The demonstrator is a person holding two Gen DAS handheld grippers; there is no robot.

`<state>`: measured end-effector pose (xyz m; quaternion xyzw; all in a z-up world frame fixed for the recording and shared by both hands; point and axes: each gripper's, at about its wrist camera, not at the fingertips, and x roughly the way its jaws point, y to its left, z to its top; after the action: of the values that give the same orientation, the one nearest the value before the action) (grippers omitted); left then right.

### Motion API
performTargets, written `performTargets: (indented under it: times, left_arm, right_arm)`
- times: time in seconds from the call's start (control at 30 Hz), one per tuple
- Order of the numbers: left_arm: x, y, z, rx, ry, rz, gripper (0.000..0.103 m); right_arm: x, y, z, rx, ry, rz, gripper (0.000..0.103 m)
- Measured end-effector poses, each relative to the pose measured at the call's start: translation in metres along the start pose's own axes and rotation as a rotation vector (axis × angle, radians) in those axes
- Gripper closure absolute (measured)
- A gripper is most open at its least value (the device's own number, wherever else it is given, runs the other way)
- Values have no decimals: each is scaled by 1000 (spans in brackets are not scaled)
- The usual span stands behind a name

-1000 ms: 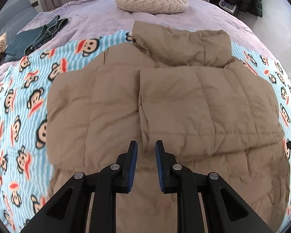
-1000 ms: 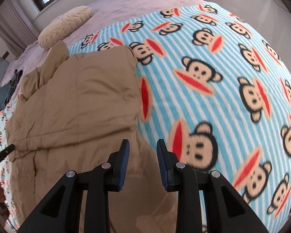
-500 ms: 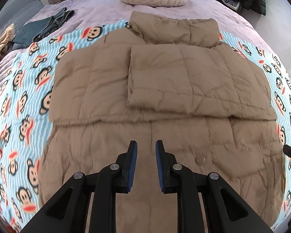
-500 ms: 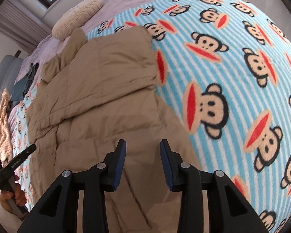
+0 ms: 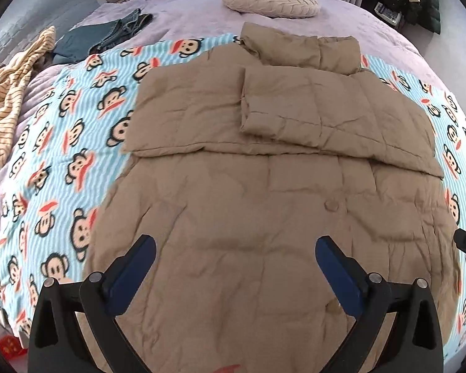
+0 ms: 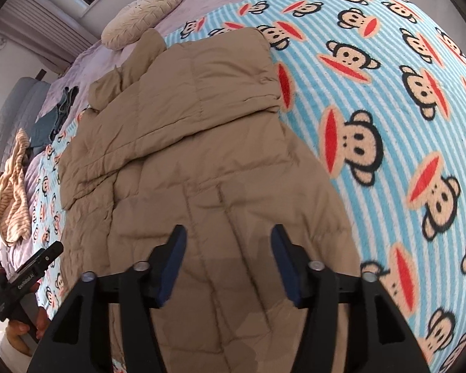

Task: Fold large clothes
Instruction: 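Open both tools and withdraw them from the folded jacket, then grasp the jacket hem with both tools and lift it toward the collar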

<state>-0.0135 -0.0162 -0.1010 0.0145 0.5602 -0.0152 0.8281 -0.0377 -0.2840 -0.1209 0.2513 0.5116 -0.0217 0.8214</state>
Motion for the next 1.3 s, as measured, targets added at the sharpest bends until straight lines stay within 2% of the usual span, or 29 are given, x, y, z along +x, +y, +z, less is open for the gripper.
performTargets:
  times: [0.07, 0.13, 0.5, 0.57, 0.73, 1.0, 1.1, 1.17, 1.23, 1.3]
  left_arm:
    - [-7, 5, -6, -1, 3, -2, 0]
    - [-14, 12, -13, 1, 4, -14, 0]
    - [-39, 48, -56, 26, 43, -27, 0]
    - [-43, 54, -64, 35, 53, -35, 0]
    - [-57, 69, -83, 62, 48, -19, 0]
    - [-66, 104, -105, 43, 65, -27, 0]
    - [-67, 121, -116, 27, 100, -85, 0]
    - [-72, 132, -125, -2, 100, -114, 0]
    - [-75, 143, -134, -37, 104, -149, 0]
    - [-73, 153, -142, -79, 112, -171, 0]
  right_arm:
    - [-5, 6, -8, 4, -4, -1, 28]
    - [-9, 10, -15, 11, -11, 0, 22]
    - [-37, 31, -78, 107, -60, -1, 19]
    - [-42, 32, -90, 144, -59, 25, 1]
    - [-52, 38, -117, 177, -59, 46, 0]
    - [-65, 39, -154, 263, -36, 53, 0]
    - [-69, 35, -163, 286, -43, 44, 0]
    - [-65, 30, -165, 308, 14, 47, 0]
    - [-54, 18, -167, 362, 112, 90, 0]
    - [-47, 3, -171, 432, 152, 108, 0]
